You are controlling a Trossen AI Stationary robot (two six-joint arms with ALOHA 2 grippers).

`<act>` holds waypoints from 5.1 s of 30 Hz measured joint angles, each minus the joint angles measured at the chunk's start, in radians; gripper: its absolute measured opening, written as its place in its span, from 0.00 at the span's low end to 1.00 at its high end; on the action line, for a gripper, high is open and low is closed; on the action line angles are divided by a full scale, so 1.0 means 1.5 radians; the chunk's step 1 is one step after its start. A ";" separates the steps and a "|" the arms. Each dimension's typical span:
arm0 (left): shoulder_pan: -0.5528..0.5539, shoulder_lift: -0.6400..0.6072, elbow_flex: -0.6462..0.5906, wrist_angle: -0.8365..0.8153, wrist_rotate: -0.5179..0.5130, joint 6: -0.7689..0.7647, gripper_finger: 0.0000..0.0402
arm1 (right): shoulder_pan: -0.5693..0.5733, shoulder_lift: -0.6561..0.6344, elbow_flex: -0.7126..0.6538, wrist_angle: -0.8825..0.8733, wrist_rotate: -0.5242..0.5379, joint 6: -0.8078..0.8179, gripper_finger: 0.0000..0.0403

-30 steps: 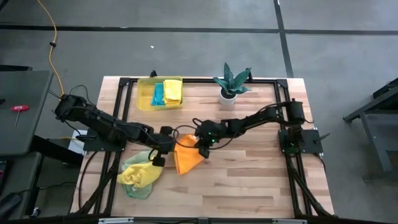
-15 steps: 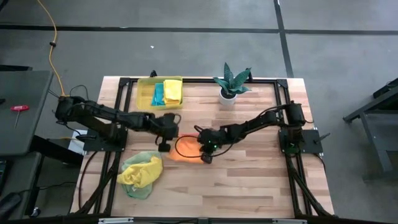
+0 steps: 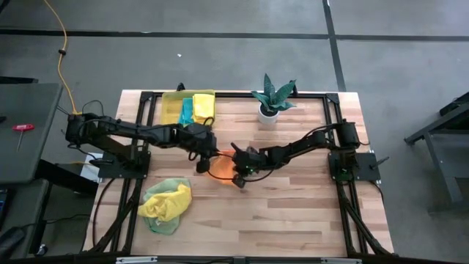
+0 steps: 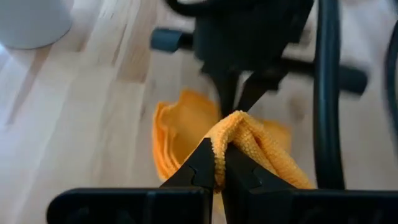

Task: Fold microfiber towels
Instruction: Fold the orange microfiber cloth

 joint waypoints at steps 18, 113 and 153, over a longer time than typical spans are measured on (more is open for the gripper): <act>-0.037 0.096 0.000 0.090 -0.179 -0.091 0.00 | -0.006 -0.006 -0.001 0.006 -0.055 -0.048 0.00; -0.052 0.378 0.189 0.193 -0.237 -0.124 0.36 | -0.051 -0.126 -0.350 0.369 -0.047 0.144 0.00; -0.106 0.190 0.037 0.158 -0.227 -0.036 0.05 | -0.050 -0.347 -0.349 0.100 -0.007 0.075 0.00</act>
